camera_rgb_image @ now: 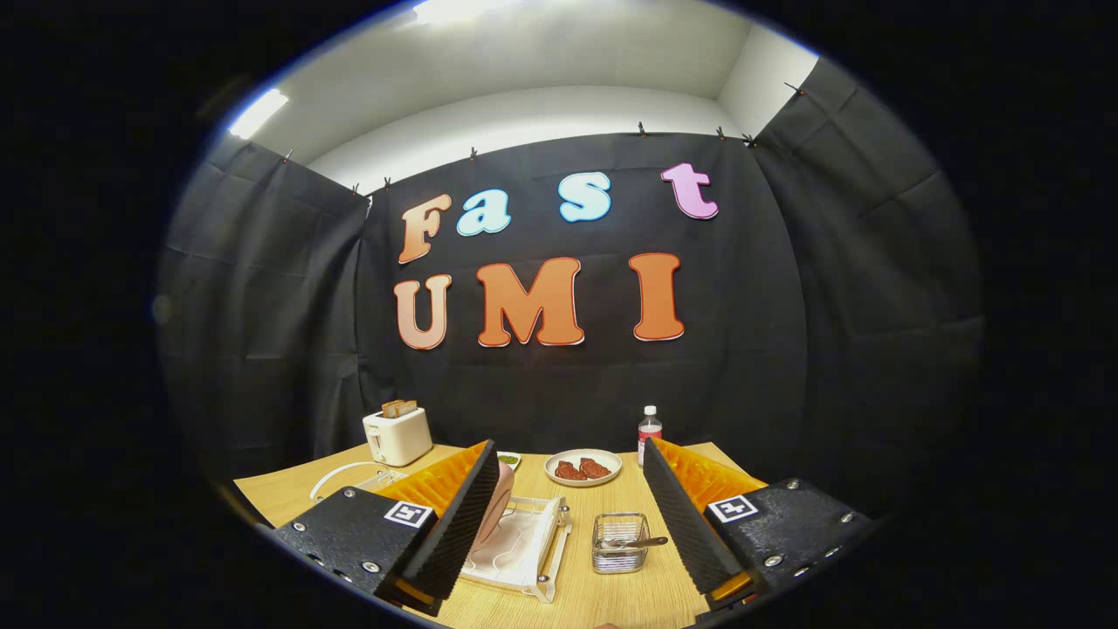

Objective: Take the plate from the dish rack, then take the spoon from the basket and place it into the plate.

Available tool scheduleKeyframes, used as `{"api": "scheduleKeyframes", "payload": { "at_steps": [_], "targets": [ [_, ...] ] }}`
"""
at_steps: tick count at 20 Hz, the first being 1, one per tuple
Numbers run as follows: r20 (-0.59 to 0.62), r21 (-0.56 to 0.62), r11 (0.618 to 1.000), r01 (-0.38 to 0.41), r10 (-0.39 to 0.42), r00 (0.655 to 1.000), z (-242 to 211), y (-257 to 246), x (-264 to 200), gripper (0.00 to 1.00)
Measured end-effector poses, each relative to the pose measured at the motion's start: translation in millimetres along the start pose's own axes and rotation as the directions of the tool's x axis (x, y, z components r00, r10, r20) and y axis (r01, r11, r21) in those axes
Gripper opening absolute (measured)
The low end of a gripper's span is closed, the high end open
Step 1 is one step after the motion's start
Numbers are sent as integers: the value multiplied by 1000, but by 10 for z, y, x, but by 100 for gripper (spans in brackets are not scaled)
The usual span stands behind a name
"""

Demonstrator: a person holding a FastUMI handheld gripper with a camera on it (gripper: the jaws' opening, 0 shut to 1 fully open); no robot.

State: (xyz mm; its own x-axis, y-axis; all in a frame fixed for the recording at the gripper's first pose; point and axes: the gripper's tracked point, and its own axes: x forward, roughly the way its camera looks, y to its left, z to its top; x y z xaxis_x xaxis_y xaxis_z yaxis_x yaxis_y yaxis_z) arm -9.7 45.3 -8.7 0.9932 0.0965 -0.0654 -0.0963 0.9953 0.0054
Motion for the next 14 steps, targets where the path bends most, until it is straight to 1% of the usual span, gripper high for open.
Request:
{"api": "scheduleKeyframes", "payload": {
  "at_steps": [3, 9, 13, 14],
  "targets": [
    [-21, 6, 1000, -22, 22, 1000, -46, 97, 15, 98],
    [-36, 4, 999, -39, 39, 999, -110, 210, 88, 98],
    [-88, 29, 998, -61, 64, 994, -224, 273, 201, 98],
    [-111, 39, 998, -57, 61, 992, -254, 263, 243, 99]
  ]
}}
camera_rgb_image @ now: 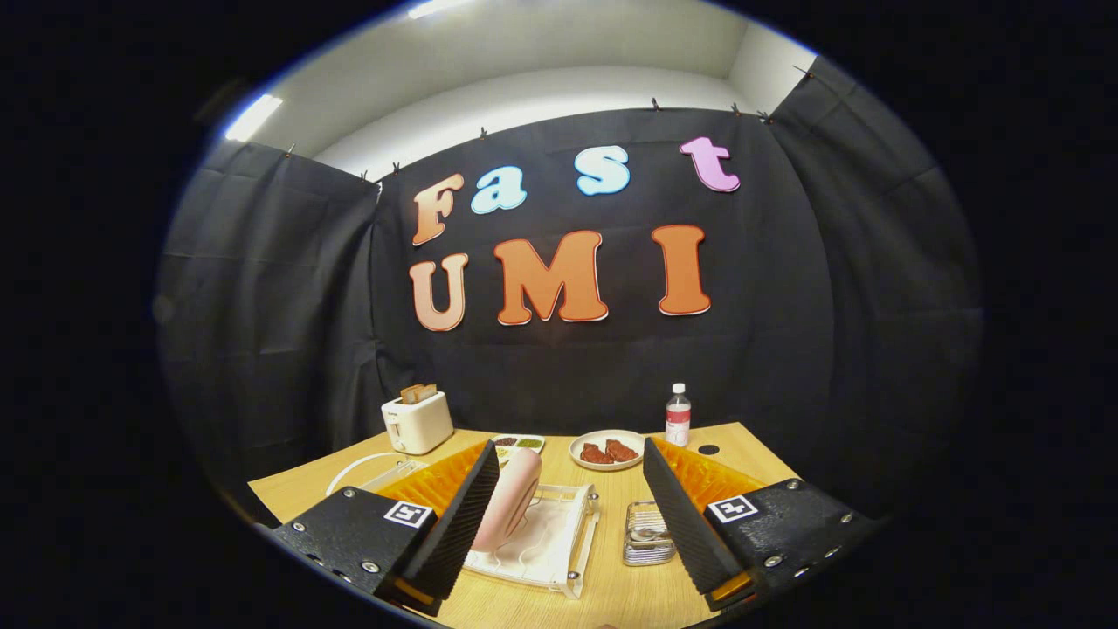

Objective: Take the plate from the dish rack, then take the spoon from the basket and place it into the plate.

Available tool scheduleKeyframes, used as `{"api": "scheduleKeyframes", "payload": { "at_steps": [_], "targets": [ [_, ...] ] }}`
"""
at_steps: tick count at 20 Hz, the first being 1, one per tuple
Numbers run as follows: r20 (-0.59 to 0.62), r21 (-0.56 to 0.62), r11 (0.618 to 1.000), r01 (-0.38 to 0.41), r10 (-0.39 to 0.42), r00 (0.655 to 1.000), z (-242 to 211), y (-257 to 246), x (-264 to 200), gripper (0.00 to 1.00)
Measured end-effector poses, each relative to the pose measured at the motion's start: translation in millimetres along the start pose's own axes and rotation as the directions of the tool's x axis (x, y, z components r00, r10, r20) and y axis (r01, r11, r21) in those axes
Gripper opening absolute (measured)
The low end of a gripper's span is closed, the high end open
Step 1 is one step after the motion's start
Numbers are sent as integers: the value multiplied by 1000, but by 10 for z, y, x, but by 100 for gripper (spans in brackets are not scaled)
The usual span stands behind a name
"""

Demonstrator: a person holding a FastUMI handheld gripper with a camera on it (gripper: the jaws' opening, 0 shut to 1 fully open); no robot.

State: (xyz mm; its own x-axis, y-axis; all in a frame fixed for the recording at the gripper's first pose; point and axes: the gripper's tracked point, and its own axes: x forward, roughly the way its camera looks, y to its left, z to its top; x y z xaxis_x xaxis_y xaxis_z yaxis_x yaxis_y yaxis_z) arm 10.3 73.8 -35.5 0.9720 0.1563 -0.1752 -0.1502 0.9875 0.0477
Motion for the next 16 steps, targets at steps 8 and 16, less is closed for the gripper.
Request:
{"api": "scheduleKeyframes", "payload": {
  "at_steps": [8, 16],
  "targets": [
    [-163, 87, 993, -83, 96, 982, -200, 190, 338, 99],
    [-447, 174, 980, -96, 165, 879, -710, 449, 744, 99]
  ]
}}
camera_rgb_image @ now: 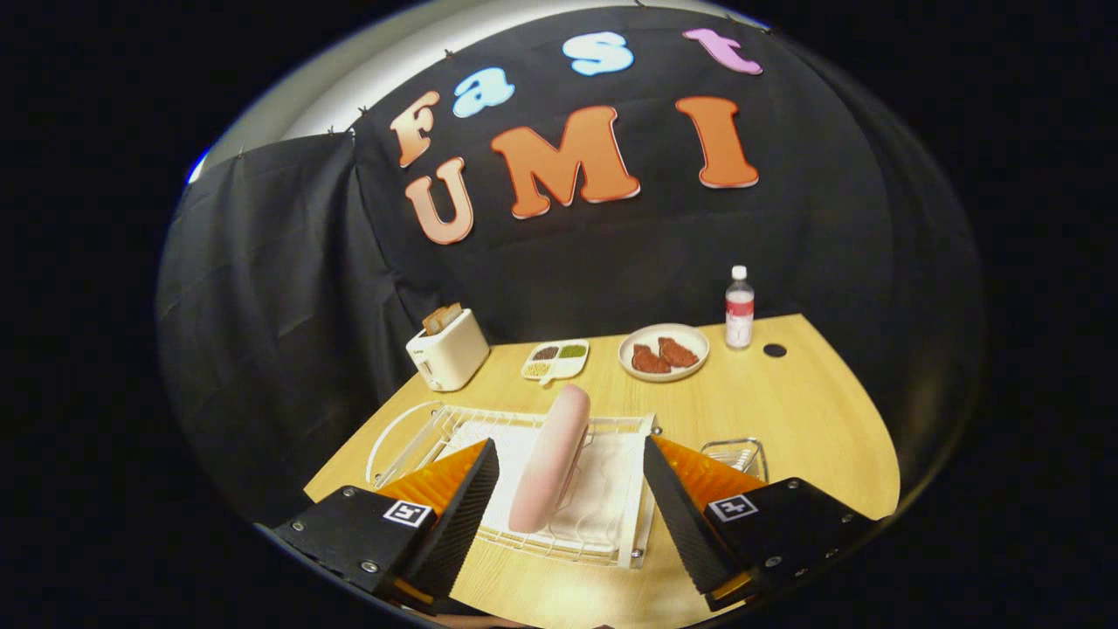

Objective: Take the plate from the dish rack, then take the spoon from the basket and place it into the plate.

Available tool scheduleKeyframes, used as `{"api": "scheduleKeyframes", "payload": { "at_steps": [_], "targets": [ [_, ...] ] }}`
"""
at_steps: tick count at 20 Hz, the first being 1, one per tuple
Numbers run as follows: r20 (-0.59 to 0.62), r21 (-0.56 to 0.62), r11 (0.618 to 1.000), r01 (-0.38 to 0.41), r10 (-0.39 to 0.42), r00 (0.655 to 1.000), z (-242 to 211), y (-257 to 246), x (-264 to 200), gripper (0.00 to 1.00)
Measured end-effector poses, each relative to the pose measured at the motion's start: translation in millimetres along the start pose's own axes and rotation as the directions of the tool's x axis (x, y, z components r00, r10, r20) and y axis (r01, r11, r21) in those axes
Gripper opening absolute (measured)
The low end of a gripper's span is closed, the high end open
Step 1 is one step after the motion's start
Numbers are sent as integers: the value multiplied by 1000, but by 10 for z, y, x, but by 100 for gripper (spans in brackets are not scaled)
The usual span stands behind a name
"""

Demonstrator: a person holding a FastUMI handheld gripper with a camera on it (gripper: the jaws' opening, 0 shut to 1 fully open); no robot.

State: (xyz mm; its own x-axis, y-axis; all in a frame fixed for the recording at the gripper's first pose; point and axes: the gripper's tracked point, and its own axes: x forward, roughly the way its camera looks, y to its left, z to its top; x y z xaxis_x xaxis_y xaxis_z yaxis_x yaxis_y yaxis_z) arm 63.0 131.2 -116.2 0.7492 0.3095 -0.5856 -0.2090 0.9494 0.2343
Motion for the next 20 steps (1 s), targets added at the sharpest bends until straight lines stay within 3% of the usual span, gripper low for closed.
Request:
{"api": "scheduleKeyframes", "payload": {
  "at_steps": [9, 13, 17, 20],
  "targets": [
    [-195, -87, 989, 118, -133, 972, -138, -68, 580, 97],
    [-270, -73, 989, 125, -140, 953, -188, 11, 792, 89],
    [-343, -57, 986, 156, -166, 924, -302, 41, 919, 75],
    [-387, -43, 980, 192, -193, 902, -401, -32, 1053, 57]
  ]
}}
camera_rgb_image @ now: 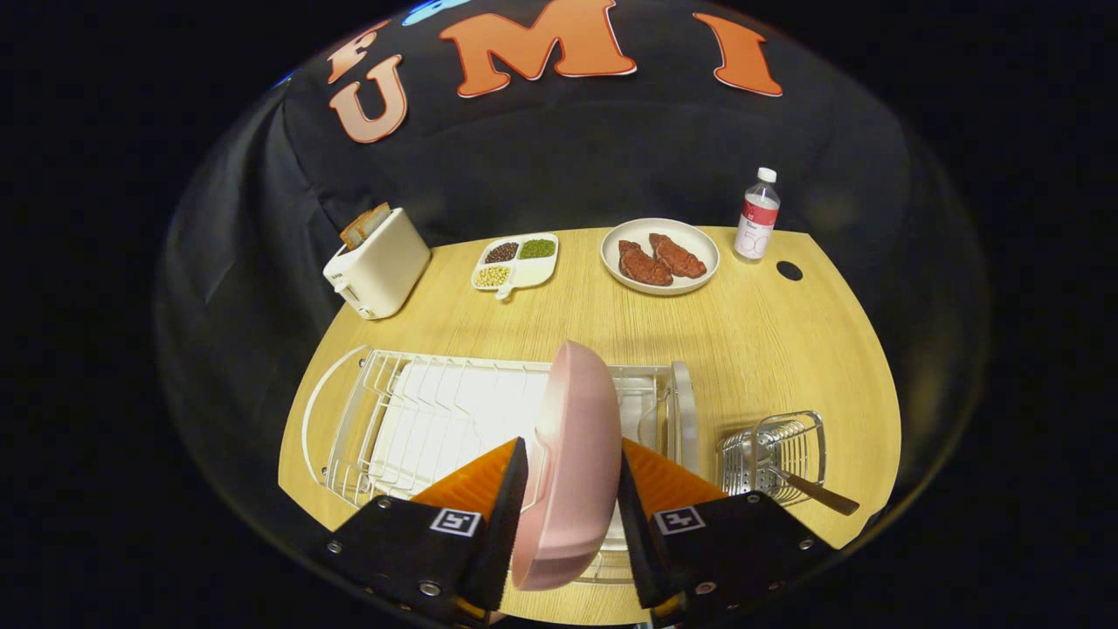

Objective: Take the plate from the dish rack, then take the spoon from the basket and place it into the plate.

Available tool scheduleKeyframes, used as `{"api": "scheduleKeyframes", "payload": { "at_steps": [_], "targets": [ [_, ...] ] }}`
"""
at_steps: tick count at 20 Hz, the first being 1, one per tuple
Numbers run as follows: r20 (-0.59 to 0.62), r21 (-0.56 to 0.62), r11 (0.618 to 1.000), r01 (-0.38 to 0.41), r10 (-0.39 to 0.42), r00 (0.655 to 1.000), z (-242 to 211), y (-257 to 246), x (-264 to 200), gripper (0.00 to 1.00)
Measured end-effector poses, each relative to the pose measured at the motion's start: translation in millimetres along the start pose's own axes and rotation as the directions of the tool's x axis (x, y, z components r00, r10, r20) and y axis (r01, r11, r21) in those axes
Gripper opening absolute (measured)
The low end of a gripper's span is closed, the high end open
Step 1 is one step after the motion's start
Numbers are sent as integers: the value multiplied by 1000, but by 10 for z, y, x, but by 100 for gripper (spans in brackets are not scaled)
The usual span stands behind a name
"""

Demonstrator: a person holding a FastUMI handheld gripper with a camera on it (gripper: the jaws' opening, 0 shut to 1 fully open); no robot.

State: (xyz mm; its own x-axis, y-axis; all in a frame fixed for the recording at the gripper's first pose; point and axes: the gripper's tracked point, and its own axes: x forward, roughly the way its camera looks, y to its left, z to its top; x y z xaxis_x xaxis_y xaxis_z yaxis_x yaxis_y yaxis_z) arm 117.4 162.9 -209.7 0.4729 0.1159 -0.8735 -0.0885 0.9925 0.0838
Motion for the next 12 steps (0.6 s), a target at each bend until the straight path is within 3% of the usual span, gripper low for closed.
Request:
{"api": "scheduleKeyframes", "payload": {
  "at_steps": [2, 8, 12],
  "targets": [
    [-17, 8, 999, 36, -35, 999, -24, -69, 31, 43],
    [36, 8, 989, 148, -148, 988, 243, -218, -51, 30],
    [68, -22, 984, 175, -173, 983, 304, -145, -122, 30]
  ]
}}
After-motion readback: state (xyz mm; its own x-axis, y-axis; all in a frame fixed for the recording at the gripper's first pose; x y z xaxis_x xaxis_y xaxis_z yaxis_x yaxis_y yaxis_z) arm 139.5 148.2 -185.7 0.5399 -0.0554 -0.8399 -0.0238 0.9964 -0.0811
